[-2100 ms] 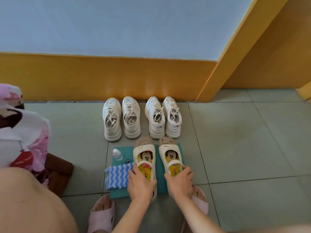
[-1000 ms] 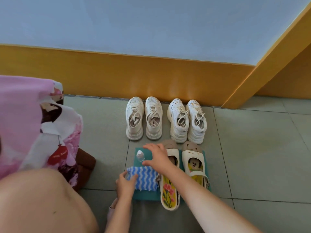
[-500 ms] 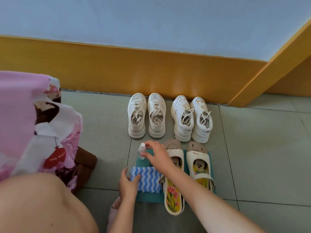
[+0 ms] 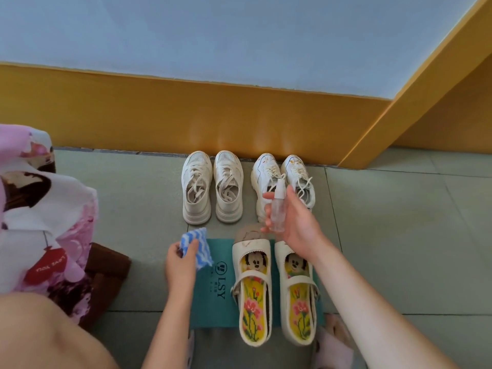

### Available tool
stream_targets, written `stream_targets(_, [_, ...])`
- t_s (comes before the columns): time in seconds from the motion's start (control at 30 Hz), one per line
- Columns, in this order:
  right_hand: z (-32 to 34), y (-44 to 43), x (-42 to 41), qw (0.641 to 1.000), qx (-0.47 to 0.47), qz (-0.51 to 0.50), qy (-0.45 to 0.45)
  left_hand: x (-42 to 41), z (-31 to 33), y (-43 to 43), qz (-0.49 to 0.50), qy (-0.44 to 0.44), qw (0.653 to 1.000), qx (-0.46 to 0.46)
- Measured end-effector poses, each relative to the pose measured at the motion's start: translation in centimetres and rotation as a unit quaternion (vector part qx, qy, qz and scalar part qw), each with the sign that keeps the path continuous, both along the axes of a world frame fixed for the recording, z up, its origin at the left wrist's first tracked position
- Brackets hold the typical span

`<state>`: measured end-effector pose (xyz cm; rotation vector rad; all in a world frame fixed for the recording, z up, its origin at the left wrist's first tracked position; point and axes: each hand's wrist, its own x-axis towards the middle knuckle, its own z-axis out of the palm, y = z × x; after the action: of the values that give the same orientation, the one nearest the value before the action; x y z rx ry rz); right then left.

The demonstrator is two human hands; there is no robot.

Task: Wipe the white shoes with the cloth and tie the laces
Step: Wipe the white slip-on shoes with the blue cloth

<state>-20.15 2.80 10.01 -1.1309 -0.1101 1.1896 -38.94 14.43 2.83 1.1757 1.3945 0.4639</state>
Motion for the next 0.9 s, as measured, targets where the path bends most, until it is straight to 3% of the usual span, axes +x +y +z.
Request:
stream_targets(0.1, [-0.3,-1.0,0.7,0.999,-0.012,-0.002,-0.03,0.5,-0.1,-0.1,-0.005,-0.019,1.0,-0.024])
stream_targets(0.3, [-1.2,-2.3,2.0,0.999,0.003,0.021,0.047,1.4,-0.2,-0.4,-0.004,-0.032,0.999,-0.035])
stream_targets(0.47, [-2.0,-3.8,3.5,0.999,-0.021,0.018,0.045,1.9,-0.1,-0.6,-0.026,-0.032,0.999,-0.021])
stream_targets(0.63, [-2.6,-5.1,4.8,0.999,-0.035,-0.022,0.014,2.2,0.0,-0.8,-0.04,-0.032,0.999,-0.008])
stream_targets(0.73, [-2.5,-6.0,5.5,0.999,-0.044,0.01,-0.025,2.3,0.1,-1.0,-0.046,-0.029,0.999,-0.001])
stream_targets(0.9, [-3.2,-7.4,6.3,0.987,-0.145,0.025,-0.065,2.3,0.1,-1.0,-0.055,-0.023,0.998,0.004])
